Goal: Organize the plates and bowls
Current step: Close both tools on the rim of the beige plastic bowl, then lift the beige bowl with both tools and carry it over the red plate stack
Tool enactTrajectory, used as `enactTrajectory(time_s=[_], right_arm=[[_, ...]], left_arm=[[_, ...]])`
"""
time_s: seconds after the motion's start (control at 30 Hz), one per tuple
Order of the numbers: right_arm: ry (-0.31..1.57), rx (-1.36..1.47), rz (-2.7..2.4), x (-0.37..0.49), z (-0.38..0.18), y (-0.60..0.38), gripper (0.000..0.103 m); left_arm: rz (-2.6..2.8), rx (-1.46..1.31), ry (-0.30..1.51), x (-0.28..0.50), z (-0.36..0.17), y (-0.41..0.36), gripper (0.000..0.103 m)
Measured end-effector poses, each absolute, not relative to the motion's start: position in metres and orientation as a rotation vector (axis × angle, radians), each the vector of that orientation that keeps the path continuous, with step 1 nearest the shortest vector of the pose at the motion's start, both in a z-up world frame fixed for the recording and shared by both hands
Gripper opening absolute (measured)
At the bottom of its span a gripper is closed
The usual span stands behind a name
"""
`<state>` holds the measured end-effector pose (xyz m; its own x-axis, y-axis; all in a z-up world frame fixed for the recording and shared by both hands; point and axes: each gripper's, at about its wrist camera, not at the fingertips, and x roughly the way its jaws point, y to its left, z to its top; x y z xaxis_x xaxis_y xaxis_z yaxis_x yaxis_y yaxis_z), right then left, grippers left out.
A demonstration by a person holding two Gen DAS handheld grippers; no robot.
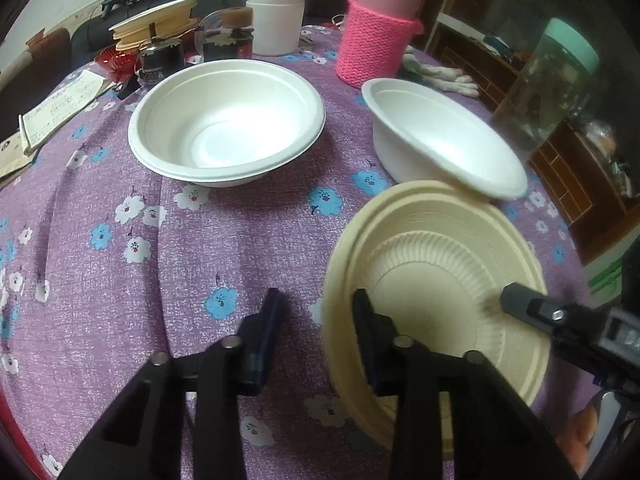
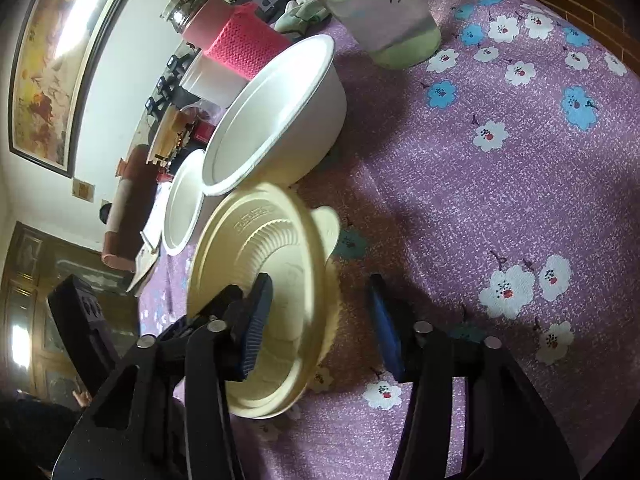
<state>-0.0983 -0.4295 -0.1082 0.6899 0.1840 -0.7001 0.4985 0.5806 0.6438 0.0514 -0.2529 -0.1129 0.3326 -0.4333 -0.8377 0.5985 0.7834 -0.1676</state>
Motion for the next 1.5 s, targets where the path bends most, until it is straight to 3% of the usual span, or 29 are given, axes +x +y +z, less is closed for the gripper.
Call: enactTrajectory(time_s=[0.1,0.17,0.3,0.6,0.77,1.5], right_arm=[[0.829,0.938,-0.208,-0.093,-0.108,-0.426,0.036],[0.833,0.918,-0.214,-0.091,-0.108,-0.424,0.025],[0.837,0.890,-0.219,-0.087,-0.108,-0.421,0.022],[0.842,0.795,-0.261,-0.079,-0.107,-0.410,0.022],[0.820,0.727,-0.281,-0.076,-0.102,-0.391,0.017],[0.927,0.561,-0.195,-0.048,-0.098,-0.299,0.013]], left_arm=[[-0.690,0.187,1.029,0.050,-0.114,-0.254,0.020],[-0.702,0.188,1.032,0.048,-0.114,-0.255,0.016],[-0.707,0.187,1.039,0.048,-0.115,-0.256,0.016],[-0.715,0.178,1.053,0.048,-0.115,-0.252,0.013],[-0.694,0.161,1.072,0.049,-0.114,-0.241,0.013],[-0.579,0.080,1.109,0.048,-0.111,-0.136,0.012]])
